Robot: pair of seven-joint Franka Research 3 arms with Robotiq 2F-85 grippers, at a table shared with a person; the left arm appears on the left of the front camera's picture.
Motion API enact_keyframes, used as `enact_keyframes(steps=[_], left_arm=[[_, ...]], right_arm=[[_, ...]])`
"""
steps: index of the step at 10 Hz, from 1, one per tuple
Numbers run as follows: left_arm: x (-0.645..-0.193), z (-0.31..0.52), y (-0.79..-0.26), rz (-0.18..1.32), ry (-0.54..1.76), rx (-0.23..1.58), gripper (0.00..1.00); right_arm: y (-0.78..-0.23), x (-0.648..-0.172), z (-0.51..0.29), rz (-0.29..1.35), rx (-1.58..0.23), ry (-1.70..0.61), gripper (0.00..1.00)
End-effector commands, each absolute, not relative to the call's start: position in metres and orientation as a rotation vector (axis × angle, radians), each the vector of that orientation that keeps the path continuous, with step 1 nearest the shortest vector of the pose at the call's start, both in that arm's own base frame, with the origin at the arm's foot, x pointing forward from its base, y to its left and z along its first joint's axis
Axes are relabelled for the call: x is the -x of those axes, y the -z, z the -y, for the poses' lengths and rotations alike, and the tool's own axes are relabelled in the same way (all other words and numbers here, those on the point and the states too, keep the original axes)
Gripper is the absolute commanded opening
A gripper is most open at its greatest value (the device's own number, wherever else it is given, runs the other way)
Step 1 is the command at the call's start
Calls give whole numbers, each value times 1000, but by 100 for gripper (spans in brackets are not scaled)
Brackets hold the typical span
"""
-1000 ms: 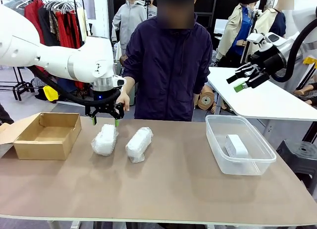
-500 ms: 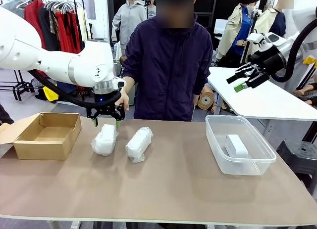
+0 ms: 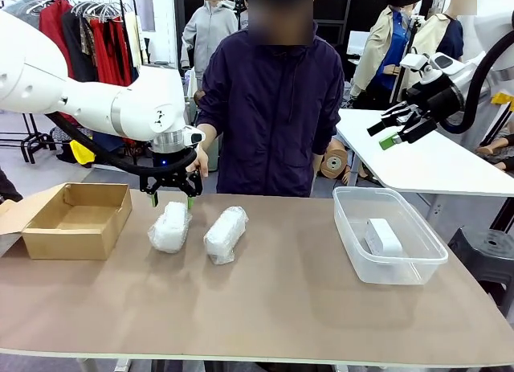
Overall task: Separate and place wrapped and unwrapped clocks.
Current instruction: Pick up the Digital clock indicated by the person.
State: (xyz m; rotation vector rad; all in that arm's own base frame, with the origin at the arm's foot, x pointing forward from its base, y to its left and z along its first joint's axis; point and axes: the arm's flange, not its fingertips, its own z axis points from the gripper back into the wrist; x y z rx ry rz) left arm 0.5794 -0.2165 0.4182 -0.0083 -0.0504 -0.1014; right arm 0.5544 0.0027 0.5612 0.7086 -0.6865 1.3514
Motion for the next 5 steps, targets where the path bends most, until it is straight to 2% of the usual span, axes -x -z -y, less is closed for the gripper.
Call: enact_keyframes(steps=[1, 5], left_arm=[[-586, 214, -400, 87, 71, -21, 100], [-597, 212, -369, 111, 79, -50, 100]], right_arm=[[-563, -553, -3, 691, -705, -1356, 100], [-563, -553, -3, 691, -705, -1356, 100]])
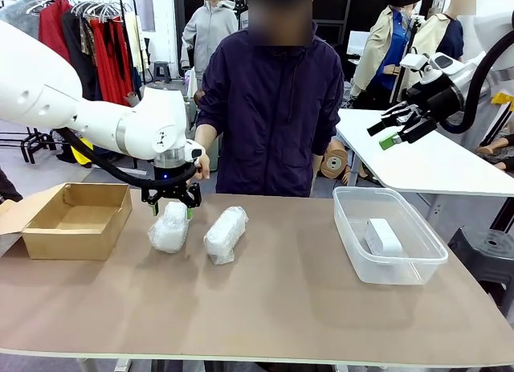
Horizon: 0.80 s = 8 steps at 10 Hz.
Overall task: Separate and place wrapped and unwrapped clocks.
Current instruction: Pick up the Digital clock indicated by the person.
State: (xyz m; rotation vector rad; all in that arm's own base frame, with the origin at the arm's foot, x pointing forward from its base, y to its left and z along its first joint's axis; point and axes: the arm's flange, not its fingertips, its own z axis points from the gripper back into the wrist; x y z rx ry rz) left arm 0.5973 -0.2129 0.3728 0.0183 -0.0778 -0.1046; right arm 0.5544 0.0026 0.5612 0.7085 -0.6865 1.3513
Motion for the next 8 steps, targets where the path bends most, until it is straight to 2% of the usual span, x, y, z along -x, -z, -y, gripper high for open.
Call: enact_keyframes(steps=[1, 5, 8], left_arm=[[-598, 212, -365, 118, 78, -58, 100], [-602, 215, -360, 103, 70, -76, 100], [-599, 220, -351, 50, 79, -86, 41]], right_arm=[[-563, -553, -3, 691, -705, -1356, 100], [-563, -553, -3, 691, -705, -1356, 100], [-563, -553, -3, 691, -705, -1356, 100]])
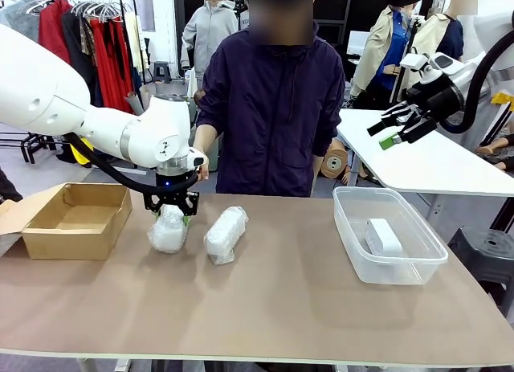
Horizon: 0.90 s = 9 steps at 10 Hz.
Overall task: Separate and place wrapped and unwrapped clocks.
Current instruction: Pick up the Digital clock indicated by the person.
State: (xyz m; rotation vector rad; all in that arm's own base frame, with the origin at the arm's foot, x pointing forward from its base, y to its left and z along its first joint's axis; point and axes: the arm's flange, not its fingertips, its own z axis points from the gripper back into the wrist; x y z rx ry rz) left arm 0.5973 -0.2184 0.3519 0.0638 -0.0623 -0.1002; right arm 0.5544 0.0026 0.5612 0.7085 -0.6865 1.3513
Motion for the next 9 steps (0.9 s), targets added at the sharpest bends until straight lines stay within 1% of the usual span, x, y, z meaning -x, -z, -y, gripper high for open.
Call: enact_keyframes(steps=[1, 2, 3, 5, 6, 8, 9], left_arm=[[-598, 222, -350, 39, 81, -101, 21], [-596, 226, -352, 47, 70, -114, 2], [-595, 221, -363, 49, 70, -127, 0], [-594, 216, -386, 14, 45, -104, 0], [-593, 211, -403, 24, 52, -102, 0], [-588, 200, -456, 33, 89, -25, 0], [-587, 195, -486, 31, 93, -30, 0]], right_arm=[[-563, -553, -3, 691, -705, -1356, 100], [-563, -553, -3, 691, -705, -1356, 100], [-563, -553, -3, 691, -705, -1356, 100], [-563, -553, -3, 691, -705, -1356, 100], [-563, -553, -3, 691, -705, -1356, 100], [-563, -553, -3, 691, -705, -1356, 100], [-563, -553, -3, 691, -705, -1356, 100]])
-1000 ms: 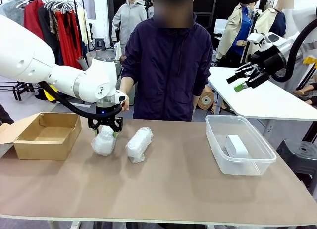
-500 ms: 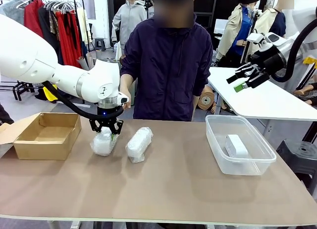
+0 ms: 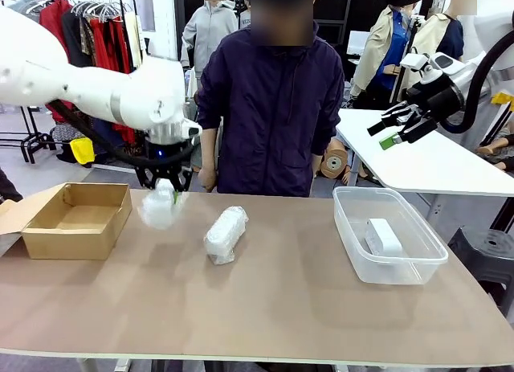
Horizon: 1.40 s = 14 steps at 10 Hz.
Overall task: Separate and place wrapped and unwrapped clocks.
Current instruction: Pick up the Digital clock indicated by the person.
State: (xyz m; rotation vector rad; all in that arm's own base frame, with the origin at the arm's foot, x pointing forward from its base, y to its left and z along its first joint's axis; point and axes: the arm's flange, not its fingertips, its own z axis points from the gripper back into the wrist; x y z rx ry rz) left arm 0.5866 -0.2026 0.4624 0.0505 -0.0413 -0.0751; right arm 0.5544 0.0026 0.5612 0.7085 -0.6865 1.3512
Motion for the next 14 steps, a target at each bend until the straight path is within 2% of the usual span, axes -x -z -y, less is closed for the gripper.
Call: enact_keyframes(steps=[1, 6, 9, 14], left_arm=[[-583, 196, -512, 36, 96, -35, 0], [-585, 206, -591, 65, 96, -70, 0], [-587, 199, -585, 83, 145, -69, 0], [-583, 205, -596, 74, 98, -51, 0]], right_arm=[[-563, -553, -3, 691, -705, -1356, 100], [-563, -553, -3, 691, -705, -1356, 100], [-563, -553, -3, 691, -705, -1356, 100], [-563, -553, -3, 691, -705, -1356, 100]])
